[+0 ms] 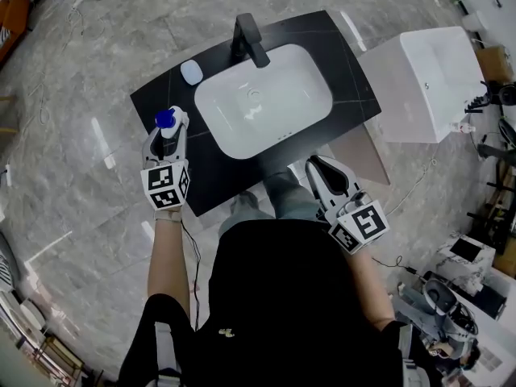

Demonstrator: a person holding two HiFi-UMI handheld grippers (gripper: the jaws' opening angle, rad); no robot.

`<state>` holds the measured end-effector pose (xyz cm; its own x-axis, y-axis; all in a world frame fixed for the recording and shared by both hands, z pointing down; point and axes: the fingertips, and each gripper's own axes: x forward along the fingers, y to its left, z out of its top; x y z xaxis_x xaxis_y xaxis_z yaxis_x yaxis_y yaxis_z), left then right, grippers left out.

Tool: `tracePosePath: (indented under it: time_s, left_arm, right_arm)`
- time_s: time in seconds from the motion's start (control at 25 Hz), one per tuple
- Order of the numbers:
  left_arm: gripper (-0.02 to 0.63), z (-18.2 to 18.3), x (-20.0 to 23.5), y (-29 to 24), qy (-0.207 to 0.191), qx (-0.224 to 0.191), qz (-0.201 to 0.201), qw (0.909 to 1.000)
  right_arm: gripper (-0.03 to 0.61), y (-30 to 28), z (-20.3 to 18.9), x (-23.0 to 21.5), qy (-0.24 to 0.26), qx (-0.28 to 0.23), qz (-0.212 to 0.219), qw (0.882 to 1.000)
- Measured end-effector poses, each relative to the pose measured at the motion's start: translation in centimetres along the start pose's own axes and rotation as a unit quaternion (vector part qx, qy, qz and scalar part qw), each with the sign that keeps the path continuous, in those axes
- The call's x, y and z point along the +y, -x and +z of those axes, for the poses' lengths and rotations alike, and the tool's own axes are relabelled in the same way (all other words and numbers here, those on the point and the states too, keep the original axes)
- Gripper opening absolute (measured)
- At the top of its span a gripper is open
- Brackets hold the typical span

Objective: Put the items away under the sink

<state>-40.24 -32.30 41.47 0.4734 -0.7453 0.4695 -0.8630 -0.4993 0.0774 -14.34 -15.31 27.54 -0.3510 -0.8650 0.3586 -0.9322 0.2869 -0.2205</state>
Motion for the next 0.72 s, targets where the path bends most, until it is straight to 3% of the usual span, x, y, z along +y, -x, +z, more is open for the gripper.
tracePosePath:
  time_s: [0.4, 0.72]
  left_arm:
    - [0.199, 2.5, -5.7, 1.4, -0.026, -0.014, -0.050, 0.9983]
    - [0.199, 4.1, -13.2, 0.9, -0.037, -0.020, -0.079, 0.9960]
  right_arm:
    - [0.052, 4.1, -0.6, -1.7, -0.022, -0.031, -0.041, 0.998]
    - [0.052, 10.5, -1.5, -6.1, -0.040, -0.056, -0.077, 0.995]
